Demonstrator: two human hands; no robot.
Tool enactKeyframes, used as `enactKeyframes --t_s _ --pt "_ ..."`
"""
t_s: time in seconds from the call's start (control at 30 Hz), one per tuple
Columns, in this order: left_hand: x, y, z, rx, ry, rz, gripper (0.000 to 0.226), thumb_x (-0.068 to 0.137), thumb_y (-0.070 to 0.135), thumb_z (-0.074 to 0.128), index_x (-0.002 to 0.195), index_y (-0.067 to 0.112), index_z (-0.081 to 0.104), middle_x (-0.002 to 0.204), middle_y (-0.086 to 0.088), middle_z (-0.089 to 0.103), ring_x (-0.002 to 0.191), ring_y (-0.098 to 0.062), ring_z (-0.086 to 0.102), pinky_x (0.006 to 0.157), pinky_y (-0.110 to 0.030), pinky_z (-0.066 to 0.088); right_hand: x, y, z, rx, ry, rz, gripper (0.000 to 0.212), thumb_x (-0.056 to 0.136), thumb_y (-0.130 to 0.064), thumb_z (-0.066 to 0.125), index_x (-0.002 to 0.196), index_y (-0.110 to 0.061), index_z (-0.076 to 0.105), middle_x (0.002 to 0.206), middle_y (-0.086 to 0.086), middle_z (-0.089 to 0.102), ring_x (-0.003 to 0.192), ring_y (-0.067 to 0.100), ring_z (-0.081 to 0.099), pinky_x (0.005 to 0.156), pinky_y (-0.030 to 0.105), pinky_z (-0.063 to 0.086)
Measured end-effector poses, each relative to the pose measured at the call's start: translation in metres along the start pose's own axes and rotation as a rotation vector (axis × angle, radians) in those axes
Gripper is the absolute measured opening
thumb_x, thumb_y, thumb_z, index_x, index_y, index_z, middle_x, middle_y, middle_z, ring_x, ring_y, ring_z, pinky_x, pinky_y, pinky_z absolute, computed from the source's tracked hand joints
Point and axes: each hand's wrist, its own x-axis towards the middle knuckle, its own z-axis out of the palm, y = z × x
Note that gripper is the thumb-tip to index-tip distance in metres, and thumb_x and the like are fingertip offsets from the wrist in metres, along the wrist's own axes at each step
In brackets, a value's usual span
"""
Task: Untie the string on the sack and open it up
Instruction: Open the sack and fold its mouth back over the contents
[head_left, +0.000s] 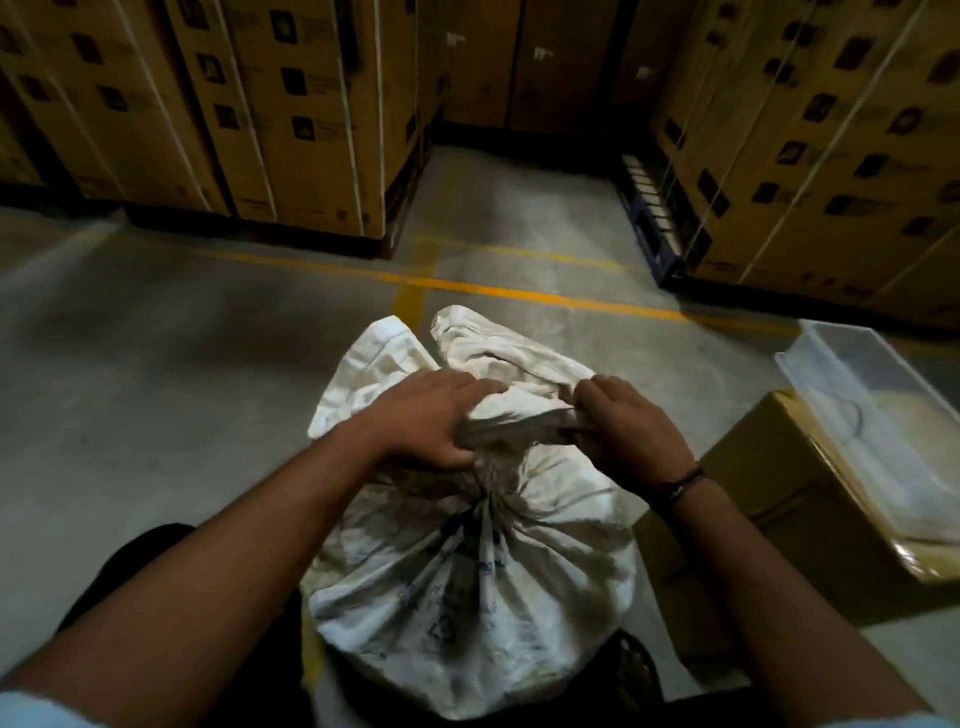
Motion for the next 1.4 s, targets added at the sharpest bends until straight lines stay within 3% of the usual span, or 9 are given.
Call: enactKeyframes --t_s 0.17,0.3,0.47,0.53,0.67,0.8,0.97,1.17,1.4 --pt "0.003 0.009 -0.003 0.116 0.195 -0.09 0.079 0.068 0.018 0.069 0.141 0.026 0.041 0.124 -0.009 0.064 0.107 -0.036 0.06 0.085 -0.04 0.045 -0.016 0.009 -0.014 -0.198 0.315 0.138 0.021 0.076 -0.017 0.068 0.081 -0.009 0.049 0.08 0.009 0.049 0.061 0.03 0.046 0.042 0.029 0.027" --pt "0.002 0.019 -0.005 0.078 0.356 -0.077 0.058 0.077 0.008 0.05 0.133 0.023 0.048 0.123 -0.01 0.066 0.095 -0.038 0.066 0.064 -0.041 0.05 -0.016 0.001 -0.01 -0.125 0.277 -0.032 0.027 0.069 -0.012 0.066 0.09 0.001 0.055 0.108 0.021 0.054 0.097 0.039 0.052 0.079 0.045 0.048" --pt "0.003 0.025 -0.001 0.092 0.327 -0.024 0.059 0.077 0.023 0.022 0.132 0.02 0.042 0.116 -0.011 0.063 0.093 -0.037 0.063 0.065 -0.043 0.052 -0.012 -0.022 -0.01 0.462 -0.015 -0.063 0.066 0.081 -0.033 0.07 0.135 -0.009 0.039 0.142 0.003 0.041 0.131 0.015 0.045 0.101 0.024 0.042" --pt "0.005 0.022 0.0 0.084 0.291 0.028 0.063 0.076 0.021 0.024 0.137 0.017 0.041 0.119 -0.009 0.057 0.101 -0.033 0.058 0.076 -0.042 0.049 -0.01 -0.025 -0.015 0.664 -0.017 0.105 0.054 0.084 -0.055 0.066 0.122 -0.02 0.047 0.125 -0.005 0.056 0.119 0.006 0.054 0.093 0.024 0.049" --pt "-0.001 0.027 0.007 0.145 0.149 0.092 0.074 0.088 0.045 0.037 0.154 0.021 0.013 0.132 -0.005 0.036 0.115 -0.024 0.036 0.1 -0.041 0.031 0.002 -0.008 -0.016 0.676 0.048 0.157 0.045 0.076 -0.056 0.073 0.073 -0.017 0.051 0.092 -0.007 0.07 0.097 0.003 0.066 0.073 0.03 0.053" --pt "-0.003 0.04 0.017 0.158 0.079 0.12 0.079 0.099 0.061 0.024 0.157 0.014 -0.002 0.134 -0.007 0.03 0.117 -0.022 0.03 0.105 -0.042 0.025 0.01 -0.011 -0.002 0.476 -0.214 0.099 0.069 0.065 -0.058 0.082 0.117 -0.026 0.05 0.102 -0.012 0.061 0.086 0.005 0.06 0.071 0.023 0.05" --pt "0.002 0.028 0.015 0.17 0.005 0.083 0.068 0.093 0.038 0.053 0.153 0.02 0.026 0.129 -0.007 0.049 0.113 -0.027 0.047 0.092 -0.038 0.039 0.015 -0.023 0.014 0.004 -0.235 -0.045 0.079 0.066 -0.07 0.065 0.132 -0.03 0.046 0.107 -0.006 0.067 0.096 0.019 0.063 0.071 0.033 0.05" --pt "0.001 0.016 0.005 0.095 0.073 -0.078 0.075 0.071 0.055 0.074 0.139 0.034 0.051 0.121 0.007 0.058 0.108 -0.018 0.059 0.072 -0.029 0.045 0.023 -0.03 0.018 -0.155 -0.164 -0.266 0.028 0.072 -0.044 0.061 0.077 -0.017 0.059 0.08 0.005 0.061 0.08 0.031 0.058 0.064 0.037 0.04" --pt "0.003 0.011 -0.002 0.229 0.029 -0.061 0.049 0.083 0.043 0.064 0.129 0.029 0.06 0.118 -0.002 0.067 0.126 -0.026 0.046 0.101 -0.04 0.041 0.019 -0.038 0.016 0.047 0.173 -0.323 0.014 0.09 -0.014 0.059 0.099 -0.005 0.052 0.151 0.02 0.039 0.08 0.034 0.061 0.046 0.038 0.046"
